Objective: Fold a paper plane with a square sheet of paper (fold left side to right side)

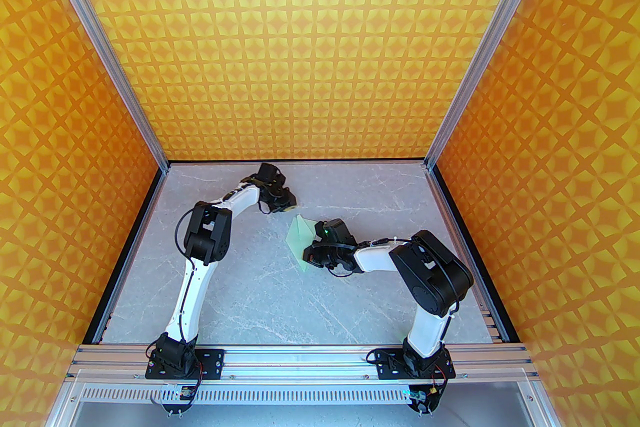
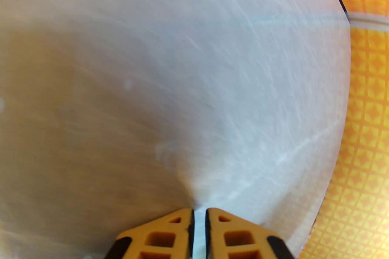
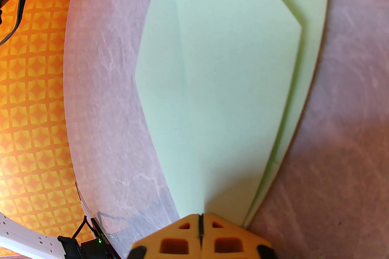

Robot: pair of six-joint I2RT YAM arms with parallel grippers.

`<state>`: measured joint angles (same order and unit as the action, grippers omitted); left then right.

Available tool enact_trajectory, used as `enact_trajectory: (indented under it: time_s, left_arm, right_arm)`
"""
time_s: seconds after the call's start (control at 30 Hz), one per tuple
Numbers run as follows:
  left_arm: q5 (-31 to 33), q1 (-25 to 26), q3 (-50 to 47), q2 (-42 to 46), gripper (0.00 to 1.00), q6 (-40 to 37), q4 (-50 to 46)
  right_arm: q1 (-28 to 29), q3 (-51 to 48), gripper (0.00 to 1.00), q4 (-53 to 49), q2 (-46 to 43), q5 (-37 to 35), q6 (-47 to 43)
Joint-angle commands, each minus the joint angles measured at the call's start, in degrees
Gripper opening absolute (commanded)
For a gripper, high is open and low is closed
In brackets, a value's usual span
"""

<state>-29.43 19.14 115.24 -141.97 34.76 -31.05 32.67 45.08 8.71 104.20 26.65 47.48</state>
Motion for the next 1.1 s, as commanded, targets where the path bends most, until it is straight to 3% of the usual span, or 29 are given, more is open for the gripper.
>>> enact_trajectory:
  time_s: [0.0,0.23,0.43,0.73,1.07]
  left_arm:
    - [3.06,-0.73,-4.07,8.43,0.20,-1.73,0.26]
    - [2.99,-0.78,-23.65,23.21,0.23,0.80,6.87]
    - [0.62,0.47,-37.38,30.96,0.23,3.86,12.88]
    - [0.52,3.99,-49.93,36.07,0.26,9.02,18.63]
    - [1.12,7.46,-56.17,37.84,0.35,13.88,22.87]
  right_arm:
    - [1.17,-0.40,0.00,-16.10,0.75,-3.26,-1.39]
    - [1.08,8.02,0.01,-22.59,-3.25,-4.96,-4.67]
    - [1.08,8.78,0.01,-23.24,-3.70,-3.99,-5.31]
    - [0.83,9.64,0.04,-25.28,-5.70,-7.11,-7.03]
    - [-1.58,20.21,0.04,-30.82,1.02,-9.67,-12.26]
